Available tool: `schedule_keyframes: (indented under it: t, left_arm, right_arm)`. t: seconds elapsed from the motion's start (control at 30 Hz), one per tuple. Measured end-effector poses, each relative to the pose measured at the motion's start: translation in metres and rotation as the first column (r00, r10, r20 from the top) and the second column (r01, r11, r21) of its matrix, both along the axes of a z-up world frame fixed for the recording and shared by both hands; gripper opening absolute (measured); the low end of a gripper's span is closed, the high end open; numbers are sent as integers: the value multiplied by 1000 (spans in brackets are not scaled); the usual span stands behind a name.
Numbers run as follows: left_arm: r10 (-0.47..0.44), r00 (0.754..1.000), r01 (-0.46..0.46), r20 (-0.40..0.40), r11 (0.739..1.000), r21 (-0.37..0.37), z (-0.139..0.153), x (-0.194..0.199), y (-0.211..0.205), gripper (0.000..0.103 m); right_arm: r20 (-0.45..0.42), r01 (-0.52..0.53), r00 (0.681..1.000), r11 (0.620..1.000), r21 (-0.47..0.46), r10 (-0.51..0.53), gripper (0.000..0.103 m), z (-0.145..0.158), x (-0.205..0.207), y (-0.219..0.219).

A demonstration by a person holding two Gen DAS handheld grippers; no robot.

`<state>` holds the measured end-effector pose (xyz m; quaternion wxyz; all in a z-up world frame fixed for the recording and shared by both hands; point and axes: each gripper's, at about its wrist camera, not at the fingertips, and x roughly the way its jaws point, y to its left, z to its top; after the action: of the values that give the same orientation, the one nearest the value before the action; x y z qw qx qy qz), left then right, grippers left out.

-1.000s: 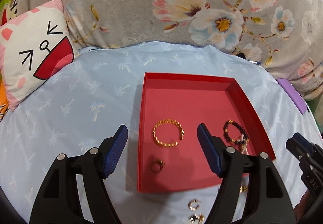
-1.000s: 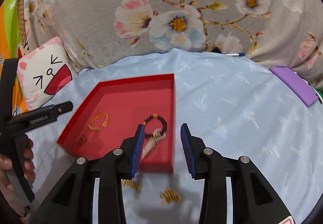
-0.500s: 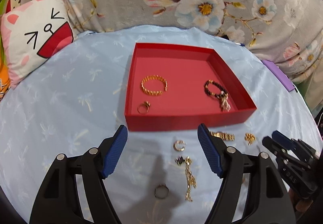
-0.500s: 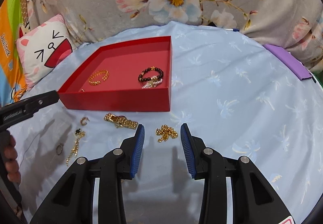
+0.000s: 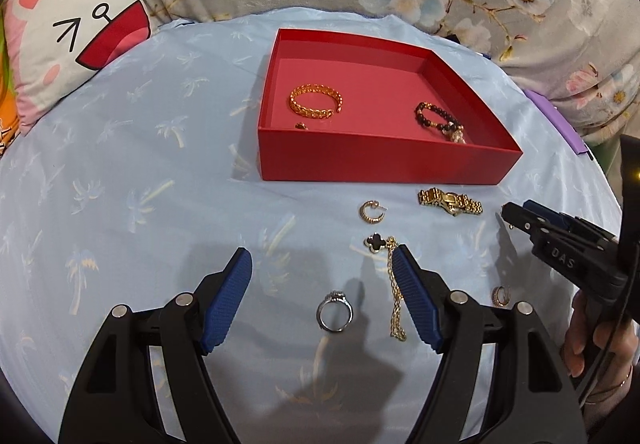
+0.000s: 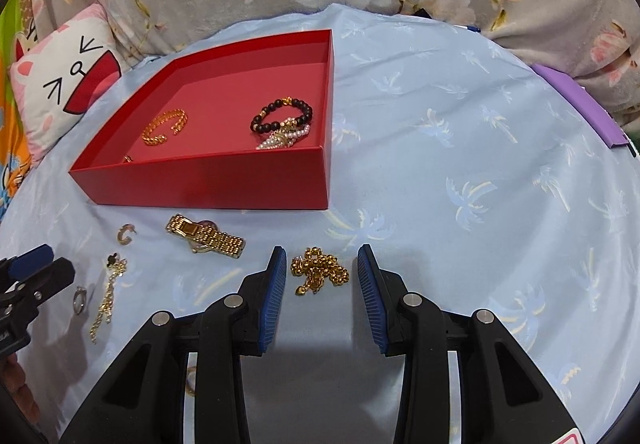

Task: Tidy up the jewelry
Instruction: 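Withdraw both open tools from the red box, then grasp a gold chain with the right tool while the left tool grasps the black clover pendant chain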

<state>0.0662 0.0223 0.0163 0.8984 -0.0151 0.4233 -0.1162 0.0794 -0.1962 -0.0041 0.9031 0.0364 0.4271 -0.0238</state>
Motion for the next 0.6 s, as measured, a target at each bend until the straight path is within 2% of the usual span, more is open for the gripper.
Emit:
schedule_keyframes:
  t: [0.03,0.17,0.27,0.5,0.6]
  left_arm:
    - [-6,1000,6,0,1000,0,0,-1,-1,70]
    - [-26,1000,26,-4,1000,-5,-1,-3,-6,70]
    - [-43,999,43,-9,999,-1,-4,-4,-13,70]
    - [-62,998,62,-26,998,16,-14,2,-28,69]
    - [-71,997,71,-22,997,22,-14,7,-33,65]
  right_arm:
    - [-5,-1,1000,1000,-4,1,34,-1,0,1]
    - [-8,-4,1000,1000,-19,4,15,-1,0,2]
    - [-8,-11,1000,1000,-14,11,8,-1,0,2]
    - [8,-6,1000,1000,14,6,7,1,-7,1]
    - [28,-7,1000,1000,29,6,7,6,-12,1]
